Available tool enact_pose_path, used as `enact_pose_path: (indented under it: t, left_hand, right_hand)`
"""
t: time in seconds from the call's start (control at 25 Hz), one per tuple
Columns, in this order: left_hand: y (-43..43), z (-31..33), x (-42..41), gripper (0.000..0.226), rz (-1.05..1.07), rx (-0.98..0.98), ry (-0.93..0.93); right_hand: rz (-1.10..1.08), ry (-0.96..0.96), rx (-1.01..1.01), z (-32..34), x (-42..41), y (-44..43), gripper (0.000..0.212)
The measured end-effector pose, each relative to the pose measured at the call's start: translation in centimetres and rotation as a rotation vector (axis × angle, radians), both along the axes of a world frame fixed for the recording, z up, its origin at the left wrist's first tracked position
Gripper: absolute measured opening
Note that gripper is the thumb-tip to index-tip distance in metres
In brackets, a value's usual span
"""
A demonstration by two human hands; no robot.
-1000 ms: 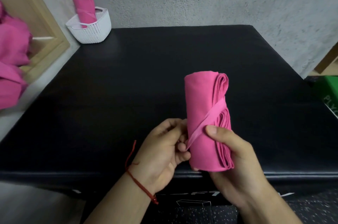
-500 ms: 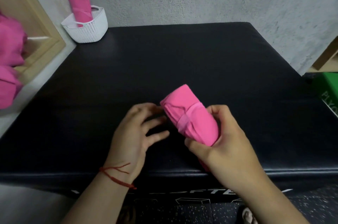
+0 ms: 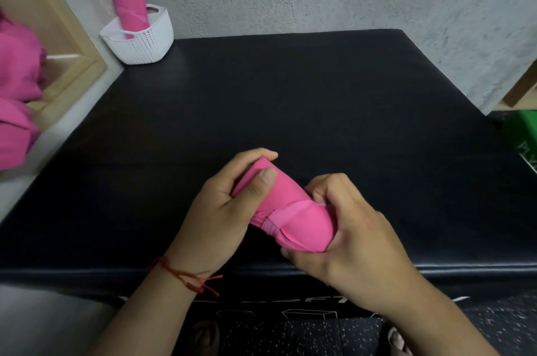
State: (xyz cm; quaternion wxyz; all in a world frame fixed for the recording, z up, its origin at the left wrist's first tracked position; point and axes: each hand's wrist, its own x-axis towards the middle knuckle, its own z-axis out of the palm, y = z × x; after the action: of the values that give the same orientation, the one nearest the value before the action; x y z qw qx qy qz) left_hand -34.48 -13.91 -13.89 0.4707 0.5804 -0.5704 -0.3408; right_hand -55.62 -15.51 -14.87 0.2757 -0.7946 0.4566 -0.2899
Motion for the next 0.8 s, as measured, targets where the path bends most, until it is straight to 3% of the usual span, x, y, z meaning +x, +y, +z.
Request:
enact_pose_path:
  t: [0.08,0.2,0.36,0.48,0.56,0.72,0.8]
  left_hand:
    - [-0.2,-0.2,-0.2,0.033,0.064,0.031,0.051]
    - [-0.6,-0.3,-0.3,0.031,0.168,0.151,0.291]
    - [-0.8,-0.7,-0.3,0.036,0.209,0.305,0.445]
    - [-0.9,-0.7,0.0,0.04,0.226,0.438,0.556]
    - [-0.7,-0.6,0.6,0.038,0.208,0.402,0.496]
    - [0.5,-0.8,1.5,0.043,-0.048,-0.024,0.13]
    - [0.5,-1.0,1.6,0.029,-0.028,-0.129,0.024]
  right_hand:
    - [0.004,-0.069,-0.032,-0.7,0.0,0.0,0.061]
    - [-0.003,-0.189,-0.037,-1.8,-0.1,0.0,0.051]
    - [0.048,-0.161,-0.111,-2.6,-0.4,-0.5,0.061]
    - [0.103,-0.193,-0.176,-3.2,-0.5,-0.8,0.048]
    - [0.124,-0.272,-0.171,-3.6,-0.5,-1.1,0.041]
    - [0.179,-0.611,0.167,-2.9,-0.5,-1.6,0.033]
    - [0.209,-0.634,0.244,-2.5,-0.5,-1.5,0.034]
